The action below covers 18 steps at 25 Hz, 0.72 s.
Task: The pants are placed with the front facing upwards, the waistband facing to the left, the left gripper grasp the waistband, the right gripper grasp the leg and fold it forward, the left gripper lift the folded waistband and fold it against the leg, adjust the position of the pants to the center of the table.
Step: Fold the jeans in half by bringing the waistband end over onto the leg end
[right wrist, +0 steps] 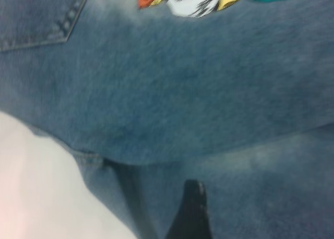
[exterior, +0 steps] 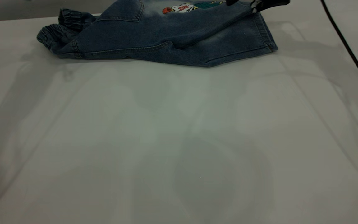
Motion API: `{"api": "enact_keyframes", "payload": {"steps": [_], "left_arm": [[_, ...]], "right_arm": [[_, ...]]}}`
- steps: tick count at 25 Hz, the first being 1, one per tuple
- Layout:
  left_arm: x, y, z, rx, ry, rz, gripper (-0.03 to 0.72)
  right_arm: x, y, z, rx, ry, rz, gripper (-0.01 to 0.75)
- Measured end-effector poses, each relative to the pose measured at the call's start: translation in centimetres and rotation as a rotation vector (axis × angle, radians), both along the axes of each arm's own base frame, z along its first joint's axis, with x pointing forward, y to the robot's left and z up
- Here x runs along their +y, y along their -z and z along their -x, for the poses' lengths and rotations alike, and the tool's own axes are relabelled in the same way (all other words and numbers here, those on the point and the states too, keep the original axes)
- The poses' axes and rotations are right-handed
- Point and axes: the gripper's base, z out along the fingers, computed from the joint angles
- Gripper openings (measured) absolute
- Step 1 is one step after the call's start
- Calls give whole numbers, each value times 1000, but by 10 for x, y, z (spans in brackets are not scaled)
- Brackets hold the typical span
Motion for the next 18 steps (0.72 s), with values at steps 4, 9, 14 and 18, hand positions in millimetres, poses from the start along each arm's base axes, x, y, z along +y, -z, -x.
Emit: {"api": "enact_keyframes", "payload": {"steps": [4, 9, 14, 18], "left_arm": [[31, 6, 9, 115, -59, 6, 593], [35, 12, 10, 131, -63, 6, 593], [32, 34, 6, 141, -64, 10, 593], [31, 57, 4, 159, -79, 31, 593]], "right_arm": [[4, -6, -2, -14, -15, 10, 557], [6, -13, -4, -7, -10, -13, 557], [6, -13, -4, -3, -17, -12, 557], [6, -13, -4, 1, -12, -15, 557]]}}
